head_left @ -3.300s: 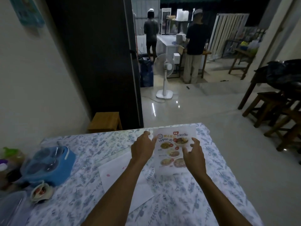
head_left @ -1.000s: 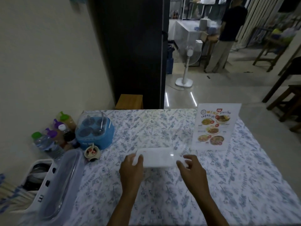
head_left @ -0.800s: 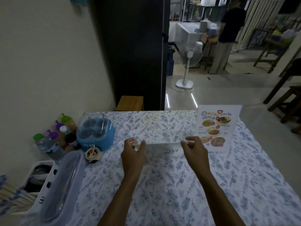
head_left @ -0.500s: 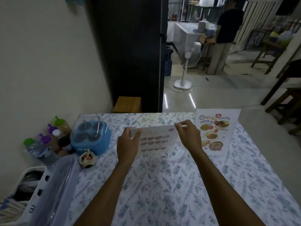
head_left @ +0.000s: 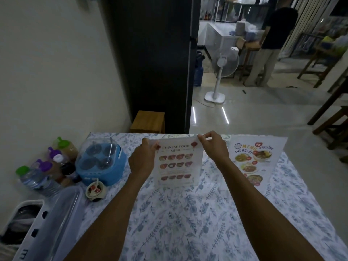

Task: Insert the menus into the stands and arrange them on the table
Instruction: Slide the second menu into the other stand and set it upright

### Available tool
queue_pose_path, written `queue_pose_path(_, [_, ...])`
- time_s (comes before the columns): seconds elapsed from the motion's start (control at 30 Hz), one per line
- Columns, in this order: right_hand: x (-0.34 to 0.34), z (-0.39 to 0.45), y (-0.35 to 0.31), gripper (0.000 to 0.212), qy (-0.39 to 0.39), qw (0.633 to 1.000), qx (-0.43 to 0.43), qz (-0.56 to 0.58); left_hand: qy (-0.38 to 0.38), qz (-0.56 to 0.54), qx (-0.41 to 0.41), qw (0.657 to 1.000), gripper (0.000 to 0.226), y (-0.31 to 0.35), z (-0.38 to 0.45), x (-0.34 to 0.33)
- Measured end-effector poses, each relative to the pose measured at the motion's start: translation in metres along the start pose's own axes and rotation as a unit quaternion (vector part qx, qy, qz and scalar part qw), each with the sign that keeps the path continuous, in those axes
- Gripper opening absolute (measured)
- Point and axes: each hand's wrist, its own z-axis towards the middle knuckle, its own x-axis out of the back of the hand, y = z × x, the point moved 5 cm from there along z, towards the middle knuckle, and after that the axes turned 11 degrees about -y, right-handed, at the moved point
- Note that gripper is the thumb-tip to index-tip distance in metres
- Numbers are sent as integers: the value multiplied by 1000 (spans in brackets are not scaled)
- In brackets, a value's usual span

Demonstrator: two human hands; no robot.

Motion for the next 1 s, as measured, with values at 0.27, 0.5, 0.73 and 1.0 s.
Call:
queue_pose_path(0.27, [-5, 23, -2, 39, -16, 1000, -5, 9, -5, 1, -2, 1000, 43, 1, 20, -2])
queue_pose_path(0.5, [-10, 36, -5, 40, -26, 1000, -5, 5, -4, -9, -2, 1000, 45, -6, 28, -8])
queue_pose_path(0.73, [-15, 15, -13, 35, 6, 998, 10, -57, -2, -3, -19, 1000, 44, -9, 30, -6])
queue_pose_path(1.0, [-10, 9, -8, 48, -38, 996, 6, -75, -15, -22, -66, 997, 53, 6, 16, -1])
